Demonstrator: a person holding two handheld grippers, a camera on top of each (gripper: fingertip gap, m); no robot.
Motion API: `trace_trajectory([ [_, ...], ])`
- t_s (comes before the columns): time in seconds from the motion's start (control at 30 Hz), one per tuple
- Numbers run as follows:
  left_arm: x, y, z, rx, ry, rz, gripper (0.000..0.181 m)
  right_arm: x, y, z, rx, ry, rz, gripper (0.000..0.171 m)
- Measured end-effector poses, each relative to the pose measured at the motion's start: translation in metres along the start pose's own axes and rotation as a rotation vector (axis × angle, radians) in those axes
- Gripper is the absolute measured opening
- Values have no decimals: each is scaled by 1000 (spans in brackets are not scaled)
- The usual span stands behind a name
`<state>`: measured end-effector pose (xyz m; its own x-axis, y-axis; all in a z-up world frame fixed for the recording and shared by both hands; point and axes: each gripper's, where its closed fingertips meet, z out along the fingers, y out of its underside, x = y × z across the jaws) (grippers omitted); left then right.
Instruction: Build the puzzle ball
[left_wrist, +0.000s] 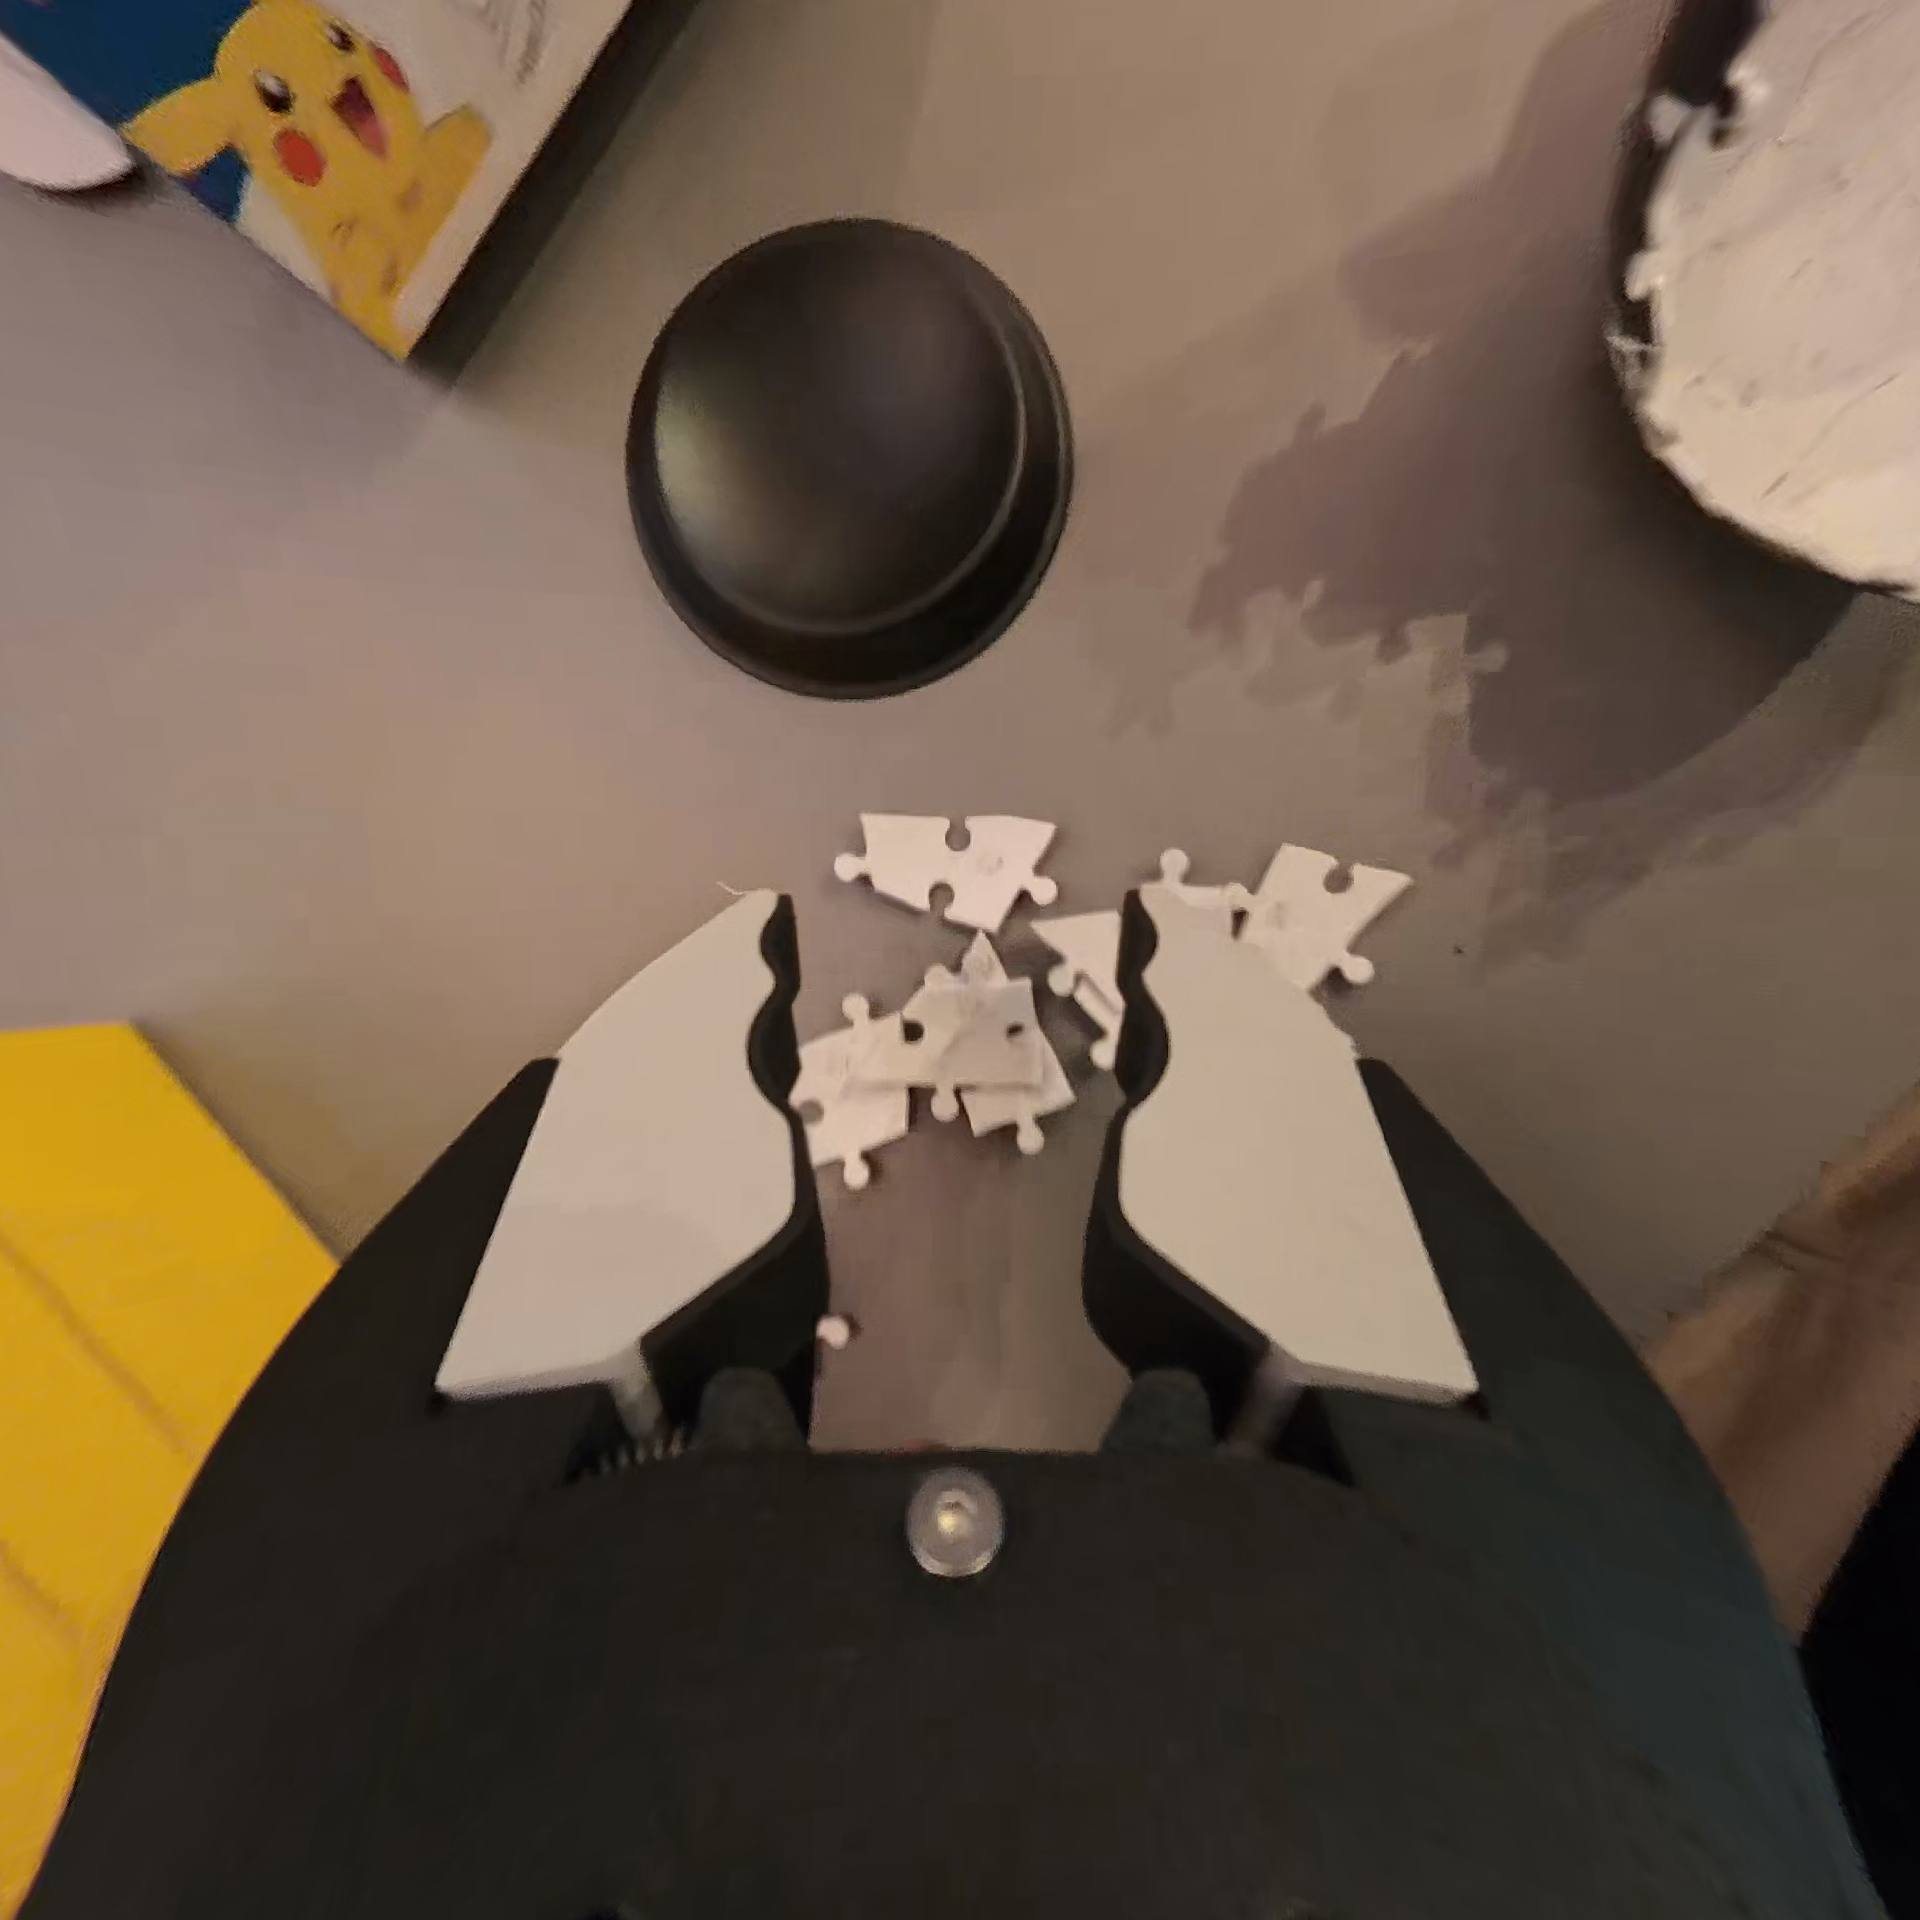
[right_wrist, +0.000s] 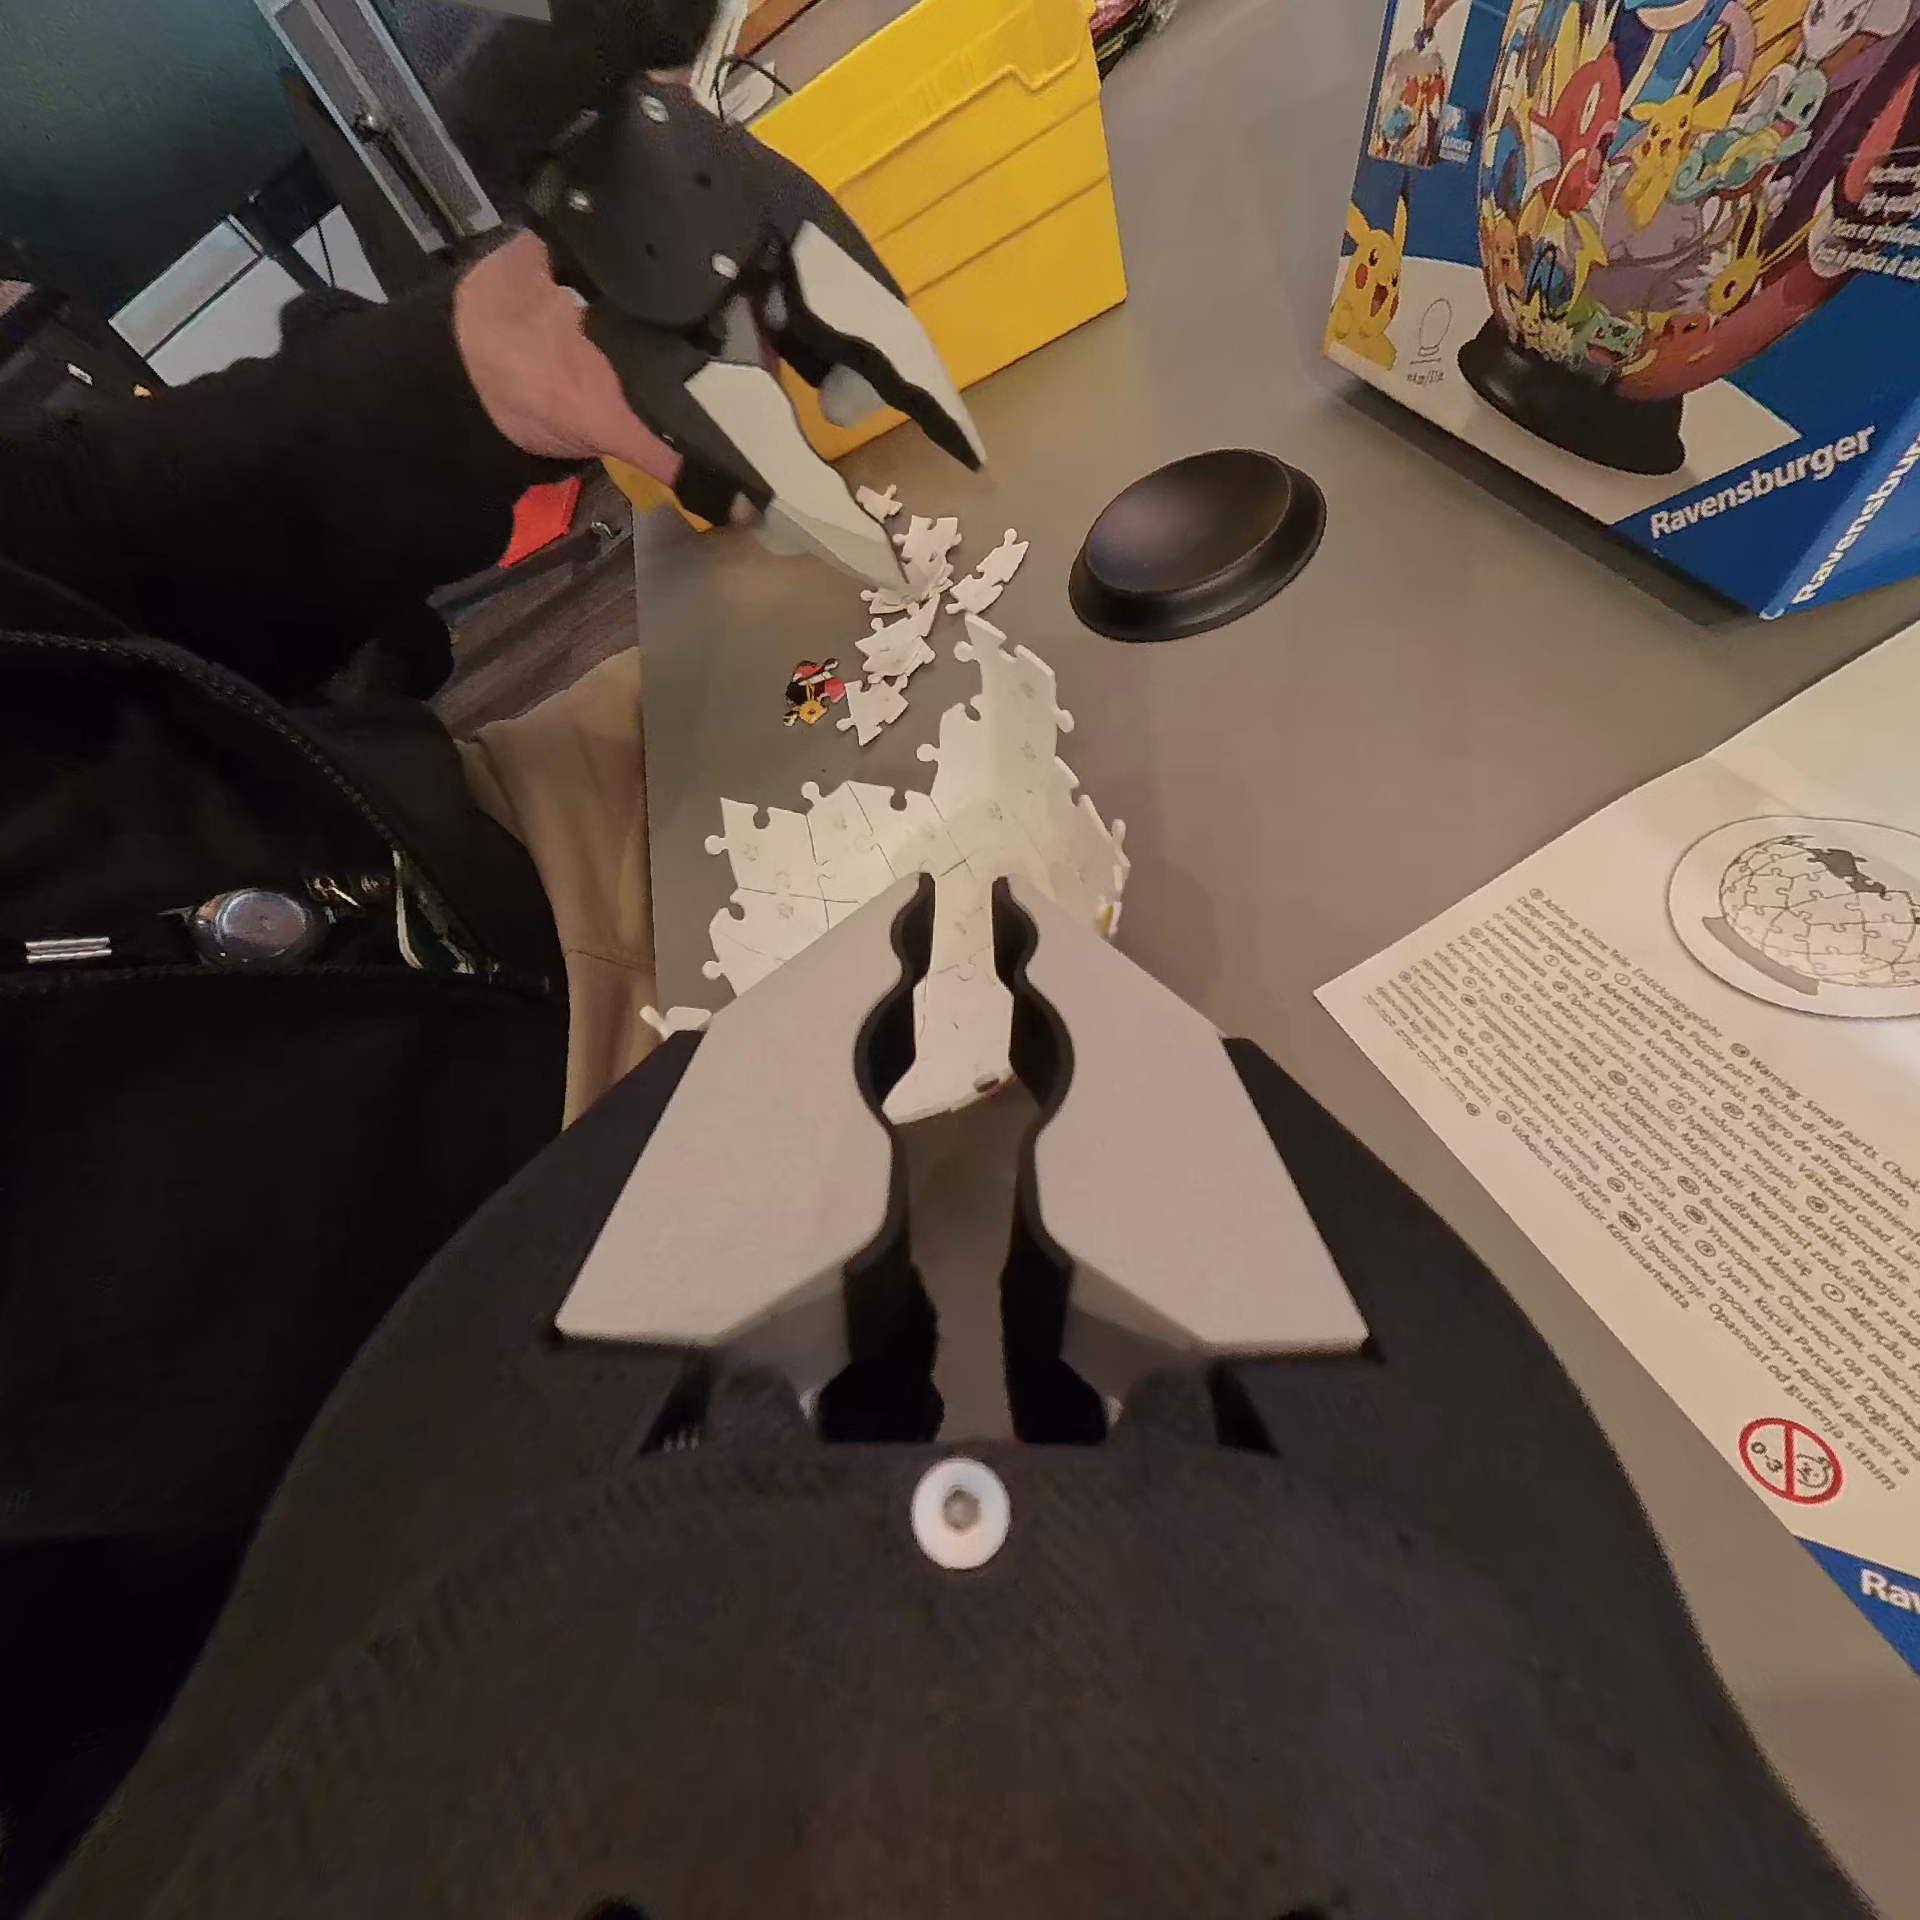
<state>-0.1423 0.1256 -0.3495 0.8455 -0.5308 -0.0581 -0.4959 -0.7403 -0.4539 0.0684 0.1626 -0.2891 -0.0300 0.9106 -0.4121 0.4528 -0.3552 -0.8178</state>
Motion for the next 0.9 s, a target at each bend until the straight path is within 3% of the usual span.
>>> trace_trajectory([
  [0.17, 2, 8, 28, -113, 83, 4, 57, -2, -4, -4, 8, 6, -12, 9],
  [0.23, 5, 4, 29, -87, 94, 13, 45, -2, -5, -7, 16, 11, -15, 9],
  [0.67, 5, -7, 21, 41, -11, 94, 44, -9, -22, -10, 20, 24, -67, 9],
  [0.9, 18, -74, -34, 266, -151, 243, 44, -24, -54, 2, 0, 10, -83, 15],
])
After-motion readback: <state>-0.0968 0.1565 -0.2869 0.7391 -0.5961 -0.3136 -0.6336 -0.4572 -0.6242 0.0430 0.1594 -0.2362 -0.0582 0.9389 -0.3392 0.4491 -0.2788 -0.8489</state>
